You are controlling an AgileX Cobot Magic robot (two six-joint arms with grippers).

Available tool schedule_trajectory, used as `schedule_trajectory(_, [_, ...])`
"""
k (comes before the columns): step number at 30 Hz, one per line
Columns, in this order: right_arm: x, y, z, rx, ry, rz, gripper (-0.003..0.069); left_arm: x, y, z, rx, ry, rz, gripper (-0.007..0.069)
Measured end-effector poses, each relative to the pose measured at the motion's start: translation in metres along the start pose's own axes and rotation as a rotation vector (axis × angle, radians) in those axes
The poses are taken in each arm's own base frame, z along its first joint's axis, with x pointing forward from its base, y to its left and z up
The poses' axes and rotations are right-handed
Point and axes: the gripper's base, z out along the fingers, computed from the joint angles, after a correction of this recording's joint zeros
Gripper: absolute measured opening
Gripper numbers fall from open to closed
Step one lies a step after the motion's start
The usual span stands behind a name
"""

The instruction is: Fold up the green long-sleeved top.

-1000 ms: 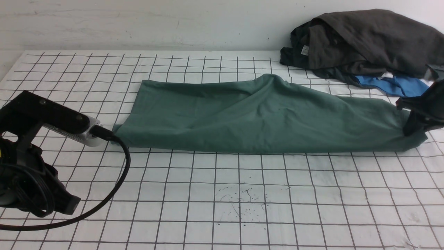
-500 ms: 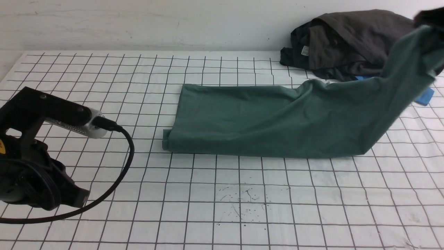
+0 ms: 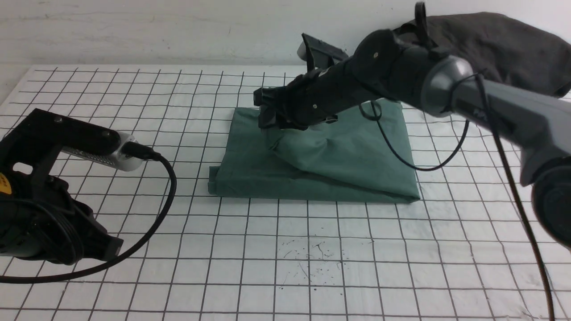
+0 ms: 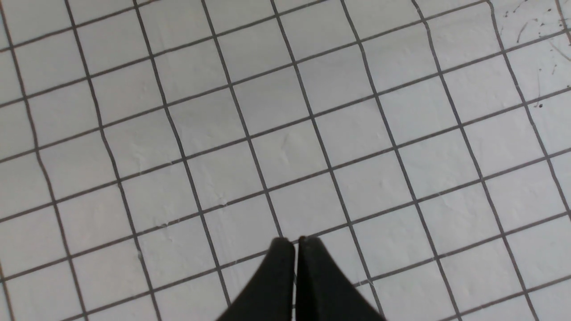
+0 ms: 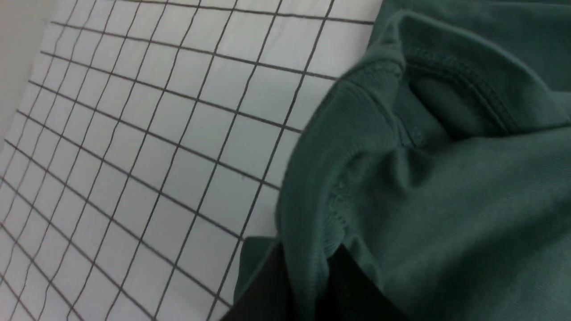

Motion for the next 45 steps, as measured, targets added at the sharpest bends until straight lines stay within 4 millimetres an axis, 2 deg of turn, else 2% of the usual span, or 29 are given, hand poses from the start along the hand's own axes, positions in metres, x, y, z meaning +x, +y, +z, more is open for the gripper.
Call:
schedule_trajectory(2, [0.000,0.001,0.004,-0.028,-0.027,0.003,0.0123,0.001,0.000,0.002,-0.001,-0.001,-0.001,-0.0007])
schedule_trajectory(5, [-0.005,0.006,0.003,-0.077,-0.065,-0.004,0.0210,0.002,0.000,0.004,-0.002,-0.002,-0.002,-0.0007])
schedule_trajectory(6, [-0.009,0.011,0.001,-0.108,-0.089,-0.021,0.0267,0.003,0.000,0.004,-0.002,-0.003,-0.002,-0.0007])
schedule_trajectory(8, [-0.014,0.016,-0.002,-0.130,-0.109,-0.063,0.0312,0.002,0.000,0.004,-0.003,-0.007,-0.002,-0.0007])
schedule_trajectory(11, [-0.015,0.018,-0.004,-0.132,-0.107,-0.111,0.0321,0.001,0.001,0.004,-0.006,-0.023,-0.002,-0.0007])
schedule_trajectory(14, [-0.007,0.015,0.001,-0.079,-0.050,-0.210,0.0248,0.000,0.001,0.004,-0.007,-0.028,-0.001,-0.0007])
schedule_trajectory(15, [-0.007,0.015,0.001,-0.080,-0.050,-0.206,0.0248,0.000,0.001,0.004,-0.006,-0.028,-0.002,-0.0007])
schedule_trajectory(18, [0.011,0.013,0.019,-0.034,0.033,-0.221,0.0107,0.000,0.001,0.004,-0.006,-0.036,-0.003,-0.0007])
schedule_trajectory(21, [0.032,0.017,0.039,-0.010,0.096,-0.260,0.0015,-0.002,0.001,0.004,-0.007,-0.049,-0.004,-0.0007])
schedule_trajectory(24, [0.049,0.034,0.053,-0.003,0.125,-0.339,-0.0010,-0.001,0.001,0.001,-0.009,-0.065,0.005,-0.0007])
schedule_trajectory(28, [0.048,0.054,0.045,0.001,0.133,-0.459,-0.0011,0.001,-0.001,-0.016,-0.020,-0.142,0.046,-0.0007])
schedule_trajectory(29, [0.039,0.065,0.029,0.014,0.161,-0.545,-0.0011,0.004,-0.003,-0.030,-0.030,-0.211,0.073,-0.0007])
schedule_trajectory(31, [0.025,0.077,0.004,0.043,0.174,-0.638,-0.0011,0.011,-0.005,-0.045,-0.045,-0.296,0.100,-0.0007])
schedule_trajectory(32, [0.024,0.078,0.001,0.049,0.181,-0.649,-0.0011,0.011,-0.005,-0.045,-0.045,-0.296,0.100,-0.0007])
schedule_trajectory(33, [0.008,0.091,-0.032,0.108,0.197,-0.746,-0.0011,0.020,-0.006,-0.055,-0.060,-0.376,0.110,-0.0007])
schedule_trajectory(34, [-0.003,0.099,-0.057,0.157,0.203,-0.800,-0.0011,0.027,-0.007,-0.060,-0.069,-0.425,0.117,-0.0007])
schedule_trajectory(35, [-0.006,0.100,-0.063,0.181,0.201,-0.821,-0.0011,0.030,-0.007,-0.062,-0.072,-0.443,0.119,-0.0007])
schedule_trajectory(36, [-0.019,0.111,-0.104,0.266,0.199,-0.873,-0.0011,0.041,-0.008,-0.068,-0.086,-0.518,0.124,-0.0007])
schedule_trajectory(37, [-0.028,0.116,-0.134,0.342,0.174,-0.895,-0.0011,0.051,-0.009,-0.076,-0.098,-0.592,0.126,-0.0007])
schedule_trajectory(38, [-0.030,0.116,-0.139,0.355,0.168,-0.895,-0.0011,0.051,-0.009,-0.076,-0.098,-0.592,0.126,-0.0007])
schedule_trajectory(39, [-0.040,0.118,-0.173,0.430,0.115,-0.873,-0.0011,0.062,-0.010,-0.080,-0.112,-0.672,0.127,-0.0007])
schedule_trajectory(41, [-0.049,0.117,-0.212,0.495,0.045,-0.808,-0.0011,0.077,-0.011,-0.083,-0.129,-0.771,0.127,-0.0007])
schedule_trajectory(42, [-0.050,0.116,-0.220,0.506,0.033,-0.795,-0.0011,0.080,-0.011,-0.083,-0.132,-0.789,0.127,-0.0007])
schedule_trajectory(43, [-0.049,0.113,-0.248,0.538,0.000,-0.747,-0.0011,0.090,-0.011,-0.083,-0.144,-0.852,0.127,-0.0007])
schedule_trajectory(45, [-0.041,0.111,-0.277,0.562,-0.013,-0.716,-0.0011,0.102,-0.011,-0.079,-0.155,-0.911,0.125,-0.0007])
